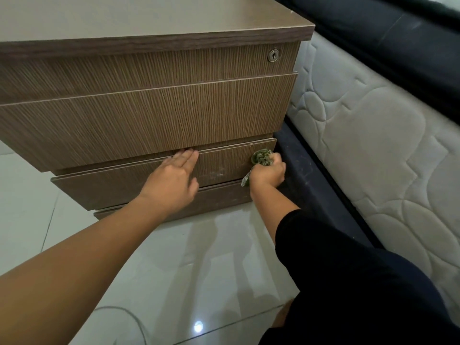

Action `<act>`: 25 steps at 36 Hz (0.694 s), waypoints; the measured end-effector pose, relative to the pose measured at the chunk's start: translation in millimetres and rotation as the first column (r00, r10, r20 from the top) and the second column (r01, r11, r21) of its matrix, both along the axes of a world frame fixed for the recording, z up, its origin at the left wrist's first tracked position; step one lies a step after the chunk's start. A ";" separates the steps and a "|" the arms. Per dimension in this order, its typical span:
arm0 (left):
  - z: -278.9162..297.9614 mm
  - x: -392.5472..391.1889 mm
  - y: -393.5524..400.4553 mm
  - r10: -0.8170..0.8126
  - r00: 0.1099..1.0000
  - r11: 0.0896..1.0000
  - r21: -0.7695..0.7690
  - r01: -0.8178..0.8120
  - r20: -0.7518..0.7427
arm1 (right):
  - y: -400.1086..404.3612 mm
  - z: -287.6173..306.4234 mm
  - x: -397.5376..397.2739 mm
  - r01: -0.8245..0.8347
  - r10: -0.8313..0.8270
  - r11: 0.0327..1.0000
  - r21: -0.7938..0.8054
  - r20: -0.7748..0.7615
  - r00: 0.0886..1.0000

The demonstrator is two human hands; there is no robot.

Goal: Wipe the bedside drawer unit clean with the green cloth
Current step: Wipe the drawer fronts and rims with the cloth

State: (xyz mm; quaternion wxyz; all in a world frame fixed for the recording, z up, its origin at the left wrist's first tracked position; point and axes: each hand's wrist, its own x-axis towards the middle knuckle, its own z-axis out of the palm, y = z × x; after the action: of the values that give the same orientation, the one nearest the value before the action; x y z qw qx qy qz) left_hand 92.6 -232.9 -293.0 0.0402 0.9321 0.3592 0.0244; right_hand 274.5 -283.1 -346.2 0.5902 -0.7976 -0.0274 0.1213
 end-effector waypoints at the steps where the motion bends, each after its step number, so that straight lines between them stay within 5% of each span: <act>1: 0.4 -0.5 0.7 -0.003 1.000 1.000 -0.006 0.003 -0.006 | 0.9 -0.9 -4.2 -0.013 0.013 1.000 -0.003 -0.007 1.000; 11: 4.3 -6.3 5.7 -0.020 0.999 0.999 -0.050 0.018 -0.043 | 3.3 -2.3 -12.3 -0.033 0.031 0.998 -0.052 -0.025 0.999; 17: 8.1 -6.7 8.0 -0.022 0.999 0.998 -0.068 0.019 -0.038 | 0.4 -3.7 0.9 0.221 -0.217 0.975 0.036 -0.091 0.972; 25: 1.1 -6.8 7.0 -0.009 1.000 0.998 -0.059 0.009 -0.004 | 6.4 -5.3 12.0 0.196 -0.182 0.979 0.051 -0.203 0.962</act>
State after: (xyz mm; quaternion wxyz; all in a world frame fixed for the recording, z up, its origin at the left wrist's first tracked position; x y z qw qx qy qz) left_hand 85.8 -226.0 -291.9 0.0669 0.9322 0.3556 0.0119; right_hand 286.6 -276.7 -351.4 0.6265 -0.7595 0.1032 0.1417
